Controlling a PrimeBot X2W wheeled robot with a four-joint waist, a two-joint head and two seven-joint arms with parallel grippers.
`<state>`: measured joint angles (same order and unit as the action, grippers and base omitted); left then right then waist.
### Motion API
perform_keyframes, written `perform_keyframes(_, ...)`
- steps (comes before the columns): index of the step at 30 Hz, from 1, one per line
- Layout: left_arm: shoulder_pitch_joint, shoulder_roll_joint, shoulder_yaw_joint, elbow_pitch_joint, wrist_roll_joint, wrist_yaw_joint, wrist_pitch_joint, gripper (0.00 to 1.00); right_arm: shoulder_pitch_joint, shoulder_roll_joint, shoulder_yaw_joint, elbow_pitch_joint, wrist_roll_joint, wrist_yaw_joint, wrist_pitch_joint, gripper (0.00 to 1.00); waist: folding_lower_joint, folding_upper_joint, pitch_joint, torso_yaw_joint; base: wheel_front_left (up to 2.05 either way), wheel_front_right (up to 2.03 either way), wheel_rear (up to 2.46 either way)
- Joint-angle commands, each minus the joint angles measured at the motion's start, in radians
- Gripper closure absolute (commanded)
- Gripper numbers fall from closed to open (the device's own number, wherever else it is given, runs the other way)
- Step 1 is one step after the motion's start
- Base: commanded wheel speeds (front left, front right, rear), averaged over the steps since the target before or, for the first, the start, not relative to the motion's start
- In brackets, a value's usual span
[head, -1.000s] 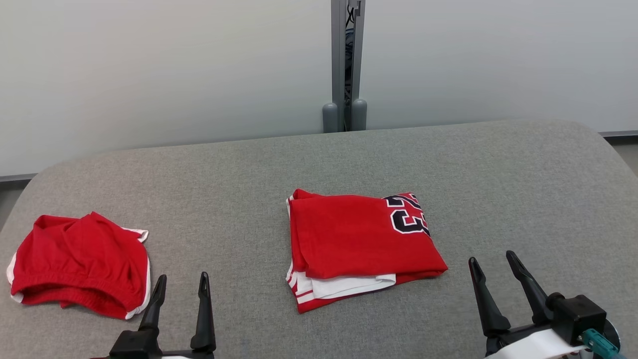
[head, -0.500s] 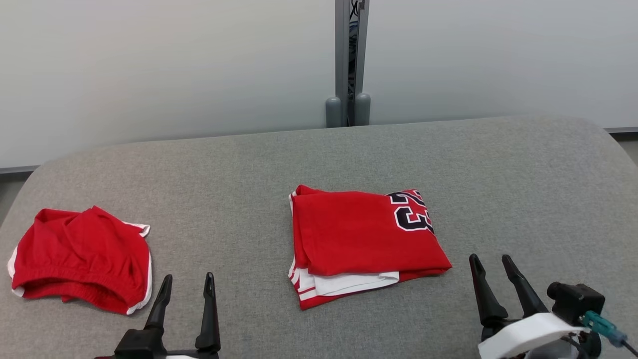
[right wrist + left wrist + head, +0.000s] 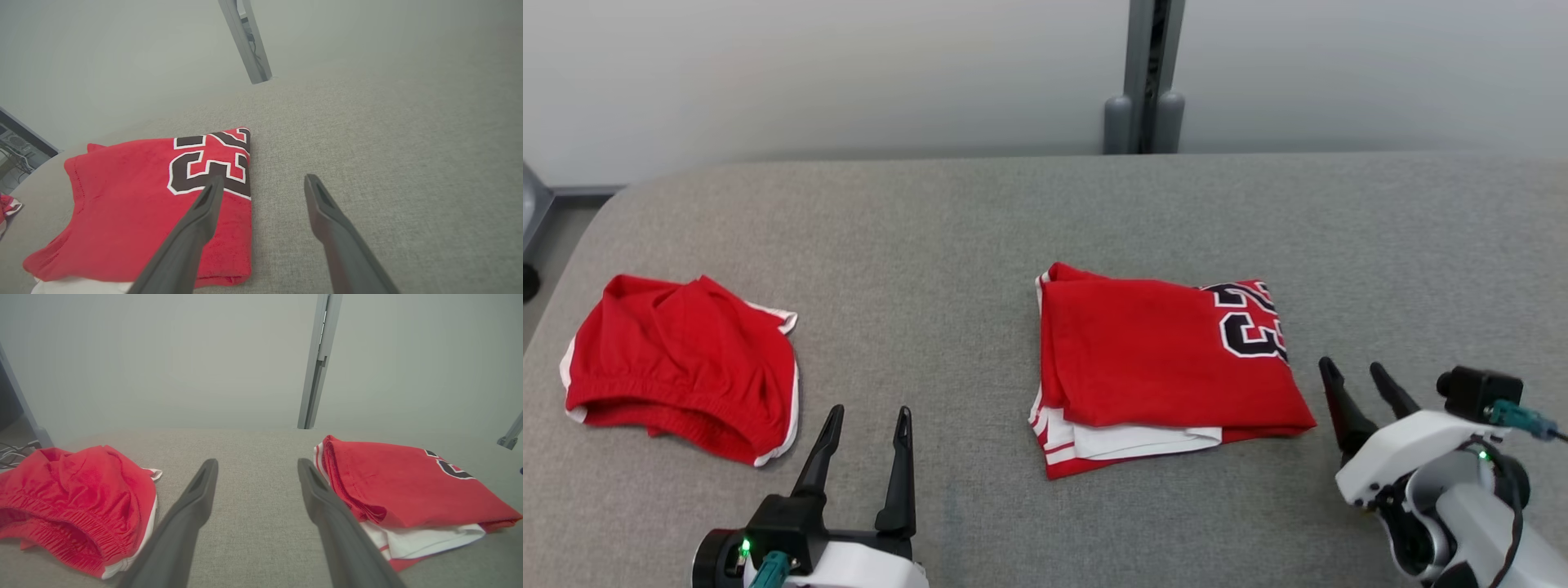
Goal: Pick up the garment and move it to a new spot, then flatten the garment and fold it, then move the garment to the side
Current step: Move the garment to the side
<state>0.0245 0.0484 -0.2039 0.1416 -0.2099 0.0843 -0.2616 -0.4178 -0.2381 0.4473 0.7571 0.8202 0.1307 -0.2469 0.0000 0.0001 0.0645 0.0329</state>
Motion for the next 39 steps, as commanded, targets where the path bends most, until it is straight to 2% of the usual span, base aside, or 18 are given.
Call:
perform_keyframes(1,-0.024,0.004,-0.002,0.002,0.007,-0.002,-0.004,0.00,-0.037,-0.018,0.021,0.028,-0.002,0.000,-0.005,0.00,0.0000,-0.0001,0.037,0.026,0.00,0.00,0.00)
perform_keyframes(10,-0.080,0.004,-0.038,0.012,-0.007,0.004,-0.004,0.00,-0.166,-0.038,0.120,0.148,0.037,0.000,-0.016,0.00,0.0000,-0.0001,0.115,0.070,0.00,0.00,0.00)
perform_keyframes(19,-0.103,0.004,-0.049,0.028,-0.018,0.013,-0.004,0.00,-0.185,-0.030,0.242,0.210,0.112,0.000,0.026,0.00,0.0000,-0.0001,0.131,0.090,0.00,0.00,0.00)
perform_keyframes(20,-0.102,0.004,-0.049,0.031,-0.018,0.013,-0.004,0.00,-0.186,-0.028,0.257,0.213,0.119,0.000,0.029,0.14,0.0000,-0.0001,0.129,0.090,0.00,0.00,0.00)
perform_keyframes(22,-0.104,0.004,-0.049,0.033,-0.018,0.013,-0.004,0.00,-0.189,-0.030,0.282,0.221,0.129,0.000,0.025,0.89,0.0000,-0.0001,0.125,0.091,0.00,0.00,0.00)
perform_keyframes(23,-0.104,0.004,-0.049,0.034,-0.018,0.013,-0.004,0.00,-0.190,-0.033,0.297,0.223,0.131,0.000,0.021,1.00,0.0000,-0.0001,0.122,0.092,0.00,0.00,0.00)
perform_keyframes(31,-0.091,0.004,-0.043,0.029,-0.012,0.016,-0.004,0.00,-0.261,-0.074,0.328,0.221,0.070,0.000,-0.021,1.00,0.0000,-0.0001,0.107,0.081,0.00,0.00,0.00)
perform_keyframes(39,-0.124,0.004,-0.044,0.014,-0.013,0.009,-0.004,0.00,-0.272,-0.090,0.112,0.101,-0.143,0.000,-0.020,1.00,0.0000,-0.0001,0.129,0.054,0.00,0.00,0.00)
